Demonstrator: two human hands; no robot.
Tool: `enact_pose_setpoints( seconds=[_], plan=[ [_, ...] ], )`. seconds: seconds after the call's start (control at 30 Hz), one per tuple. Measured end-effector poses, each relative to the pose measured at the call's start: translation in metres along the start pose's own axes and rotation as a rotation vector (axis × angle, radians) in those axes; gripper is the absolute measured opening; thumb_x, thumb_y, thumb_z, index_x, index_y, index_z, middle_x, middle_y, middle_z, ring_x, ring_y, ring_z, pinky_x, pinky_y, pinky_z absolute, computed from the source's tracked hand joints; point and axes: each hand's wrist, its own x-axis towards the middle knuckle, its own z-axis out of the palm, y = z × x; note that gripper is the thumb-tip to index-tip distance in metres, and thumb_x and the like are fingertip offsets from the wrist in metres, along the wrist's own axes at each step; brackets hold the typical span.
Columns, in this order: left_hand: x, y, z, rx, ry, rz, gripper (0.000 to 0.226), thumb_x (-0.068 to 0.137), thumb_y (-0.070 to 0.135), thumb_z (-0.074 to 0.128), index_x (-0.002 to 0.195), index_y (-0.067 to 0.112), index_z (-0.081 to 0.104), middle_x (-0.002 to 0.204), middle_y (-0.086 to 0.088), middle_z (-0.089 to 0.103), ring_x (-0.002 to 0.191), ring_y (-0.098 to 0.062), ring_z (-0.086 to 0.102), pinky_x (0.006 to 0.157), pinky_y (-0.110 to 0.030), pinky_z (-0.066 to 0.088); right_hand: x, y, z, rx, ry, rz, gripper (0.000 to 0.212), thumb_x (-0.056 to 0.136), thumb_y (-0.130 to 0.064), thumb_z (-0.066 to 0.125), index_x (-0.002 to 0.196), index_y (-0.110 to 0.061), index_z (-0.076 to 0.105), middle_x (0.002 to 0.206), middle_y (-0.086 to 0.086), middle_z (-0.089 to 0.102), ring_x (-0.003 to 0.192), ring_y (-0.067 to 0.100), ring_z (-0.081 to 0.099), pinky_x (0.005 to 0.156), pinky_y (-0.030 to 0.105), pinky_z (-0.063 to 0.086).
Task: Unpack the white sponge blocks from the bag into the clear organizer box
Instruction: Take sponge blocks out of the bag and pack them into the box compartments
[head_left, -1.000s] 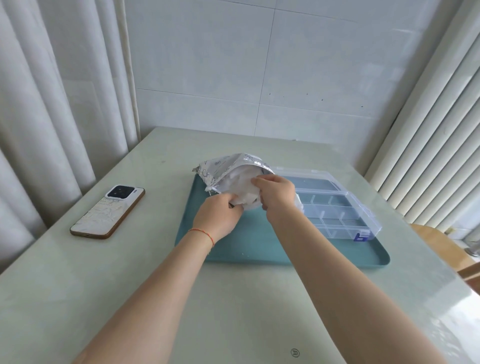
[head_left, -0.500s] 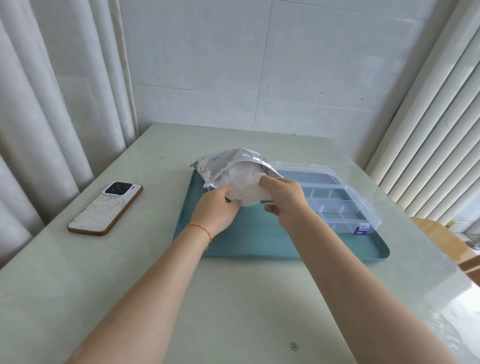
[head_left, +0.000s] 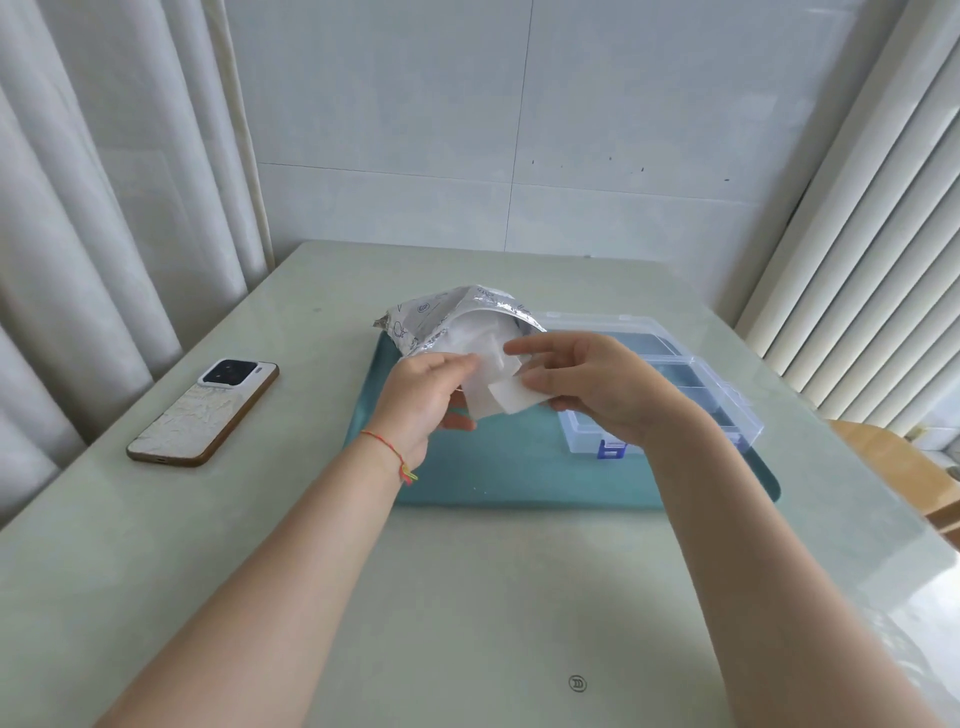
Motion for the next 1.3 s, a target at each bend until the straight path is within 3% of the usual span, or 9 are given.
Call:
enact_pose_setpoints(
  seconds=[0.1, 0.2, 0.37, 0.47, 0.57, 0.7, 0.83, 1.07, 1.3],
  plan=[
    [-0.005, 0.0, -0.001, 0.094, -0.126, -0.046, 0.015, 0.093, 0.02, 0.066, 0.087, 0.007, 0.071, 0.075, -0.008, 0.068, 0.057, -0.018, 0.059, 0.044, -0.024, 0.048, -0.008, -0.002, -0.003, -0.054, -0.033, -0.092, 0.041, 0.089, 0.003, 0.063, 0.126, -0.016, 0.061, 0.094, 0.007, 0.074, 0.084, 0.014, 0.065, 0.075, 0.018, 0.045],
    [-0.009, 0.002, -0.001, 0.23, -0.271, -0.073, 0.02, 0.094, 0.023, 0.064, 0.083, 0.009, 0.071, 0.072, -0.004, 0.07, 0.054, -0.015, 0.062, 0.043, -0.021, 0.042, -0.013, -0.007, 0.003, -0.235, -0.035, -0.135, 0.034, 0.087, -0.001, 0.065, 0.117, -0.019, 0.064, 0.088, 0.004, 0.076, 0.08, 0.007, 0.066, 0.07, 0.011, 0.045],
    [-0.012, 0.003, 0.002, 0.3, -0.36, -0.112, 0.028, 0.095, 0.032, 0.061, 0.081, 0.009, 0.067, 0.065, -0.001, 0.063, 0.05, -0.012, 0.055, 0.043, -0.021, 0.04, -0.013, -0.004, 0.015, -0.449, -0.053, -0.165, 0.02, 0.085, -0.011, 0.068, 0.099, -0.024, 0.062, 0.084, -0.003, 0.074, 0.074, 0.016, 0.062, 0.075, 0.042, 0.051],
    [-0.01, 0.001, 0.004, 0.235, -0.367, -0.18, 0.03, 0.098, 0.035, 0.055, 0.086, 0.01, 0.064, 0.065, -0.003, 0.055, 0.049, -0.013, 0.05, 0.041, -0.022, 0.039, -0.011, -0.001, 0.019, -0.487, -0.013, -0.216, 0.02, 0.085, -0.009, 0.066, 0.1, -0.022, 0.063, 0.08, -0.008, 0.069, 0.068, 0.006, 0.054, 0.069, 0.029, 0.047],
    [-0.008, 0.003, 0.002, 0.079, -0.384, -0.265, 0.029, 0.101, 0.032, 0.046, 0.09, 0.01, 0.062, 0.073, -0.007, 0.058, 0.056, -0.016, 0.054, 0.041, -0.022, 0.039, -0.009, 0.002, 0.021, -0.483, 0.053, -0.244, 0.029, 0.081, -0.008, 0.07, 0.104, -0.025, 0.061, 0.083, -0.004, 0.061, 0.068, 0.007, 0.049, 0.066, 0.028, 0.045],
    [-0.007, 0.005, -0.002, 0.029, -0.462, -0.235, 0.014, 0.086, 0.014, 0.06, 0.094, 0.006, 0.067, 0.077, -0.007, 0.064, 0.06, -0.014, 0.059, 0.043, -0.02, 0.039, -0.009, 0.005, 0.016, -0.427, 0.161, -0.265, 0.043, 0.08, -0.012, 0.074, 0.114, -0.031, 0.056, 0.094, -0.005, 0.058, 0.067, 0.006, 0.05, 0.07, 0.019, 0.044],
    [-0.006, 0.001, -0.001, 0.036, -0.427, -0.172, 0.017, 0.094, -0.001, 0.052, 0.096, 0.001, 0.068, 0.068, -0.007, 0.062, 0.055, -0.01, 0.057, 0.043, -0.017, 0.039, -0.01, 0.006, 0.008, -0.329, 0.217, -0.273, 0.044, 0.084, -0.002, 0.061, 0.118, -0.028, 0.057, 0.097, 0.002, 0.061, 0.078, 0.022, 0.059, 0.074, 0.027, 0.051],
    [-0.006, 0.002, -0.001, -0.03, -0.391, -0.164, 0.019, 0.096, 0.001, 0.05, 0.097, 0.003, 0.07, 0.069, -0.006, 0.066, 0.054, -0.011, 0.059, 0.046, -0.019, 0.047, -0.007, 0.008, 0.012, -0.289, 0.248, -0.245, 0.037, 0.083, 0.001, 0.064, 0.112, -0.022, 0.062, 0.085, 0.002, 0.064, 0.063, 0.008, 0.053, 0.061, 0.017, 0.045],
    [-0.006, 0.001, 0.002, -0.045, -0.363, -0.19, 0.018, 0.095, 0.004, 0.054, 0.094, 0.003, 0.071, 0.078, -0.008, 0.069, 0.06, -0.013, 0.063, 0.052, -0.022, 0.054, -0.005, 0.01, 0.013, -0.273, 0.254, -0.231, 0.035, 0.082, 0.0, 0.067, 0.11, -0.019, 0.063, 0.08, 0.001, 0.067, 0.07, 0.016, 0.06, 0.066, 0.029, 0.05]
  ],
)
